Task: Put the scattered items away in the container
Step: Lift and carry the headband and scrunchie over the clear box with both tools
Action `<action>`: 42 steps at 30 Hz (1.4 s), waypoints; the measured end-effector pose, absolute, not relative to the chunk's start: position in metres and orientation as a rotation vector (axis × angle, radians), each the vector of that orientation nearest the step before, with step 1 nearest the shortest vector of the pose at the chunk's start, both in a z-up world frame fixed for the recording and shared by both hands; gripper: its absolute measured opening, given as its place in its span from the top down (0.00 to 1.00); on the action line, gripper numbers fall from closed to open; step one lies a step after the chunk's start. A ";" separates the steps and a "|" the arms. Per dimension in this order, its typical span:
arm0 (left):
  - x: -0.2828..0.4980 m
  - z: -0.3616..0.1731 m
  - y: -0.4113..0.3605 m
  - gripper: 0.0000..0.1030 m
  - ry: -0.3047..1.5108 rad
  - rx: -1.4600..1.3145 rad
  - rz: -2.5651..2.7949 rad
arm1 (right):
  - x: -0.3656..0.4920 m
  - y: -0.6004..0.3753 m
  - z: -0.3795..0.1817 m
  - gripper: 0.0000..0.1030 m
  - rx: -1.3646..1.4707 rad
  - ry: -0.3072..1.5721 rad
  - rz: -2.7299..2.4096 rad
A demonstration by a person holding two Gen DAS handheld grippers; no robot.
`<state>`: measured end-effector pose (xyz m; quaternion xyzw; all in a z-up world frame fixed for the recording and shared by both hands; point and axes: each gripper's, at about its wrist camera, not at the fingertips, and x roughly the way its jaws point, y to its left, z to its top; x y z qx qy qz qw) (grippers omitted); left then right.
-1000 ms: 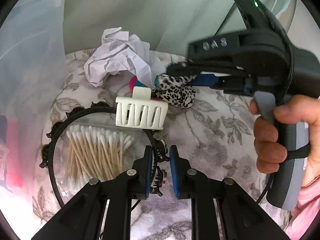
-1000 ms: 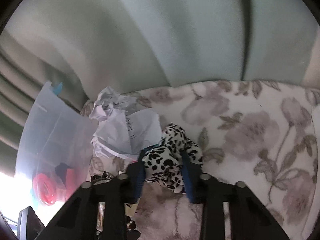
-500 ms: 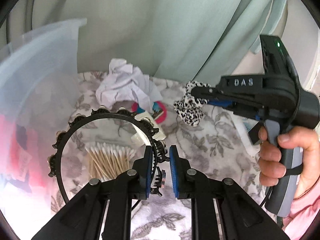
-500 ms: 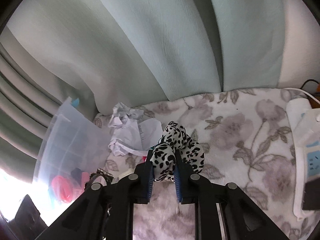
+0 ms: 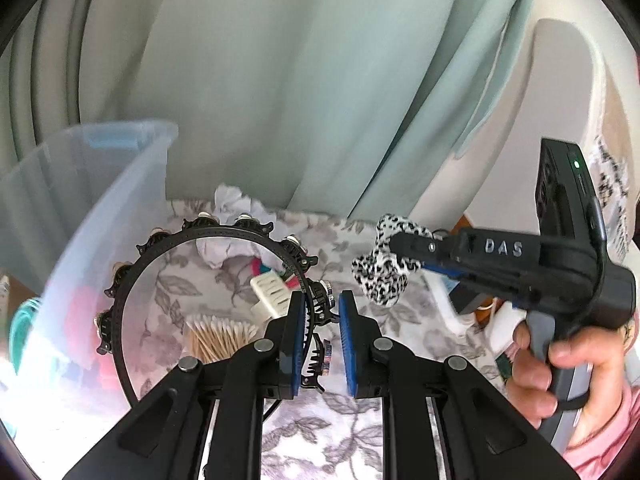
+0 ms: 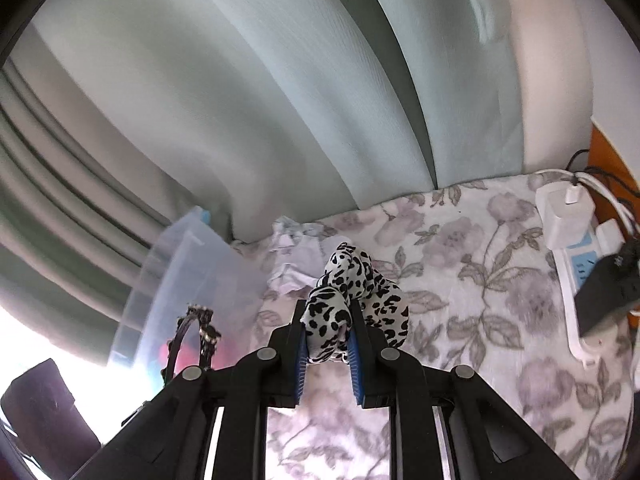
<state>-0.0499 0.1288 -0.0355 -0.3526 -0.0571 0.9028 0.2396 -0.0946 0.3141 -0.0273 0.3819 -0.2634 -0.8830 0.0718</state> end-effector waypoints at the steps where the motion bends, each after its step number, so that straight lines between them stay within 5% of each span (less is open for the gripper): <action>1: -0.046 -0.030 0.128 0.83 -0.157 -0.950 2.475 | -0.089 0.313 -0.022 0.81 1.132 -0.794 -2.658; 24: 0.043 0.071 0.038 0.83 -0.311 -0.600 2.606 | 0.010 0.213 0.099 0.81 0.807 -0.634 -2.698; 42: 0.030 0.049 -0.074 0.83 -0.595 -0.546 2.736 | -0.018 0.127 0.102 0.81 0.880 -0.429 -2.615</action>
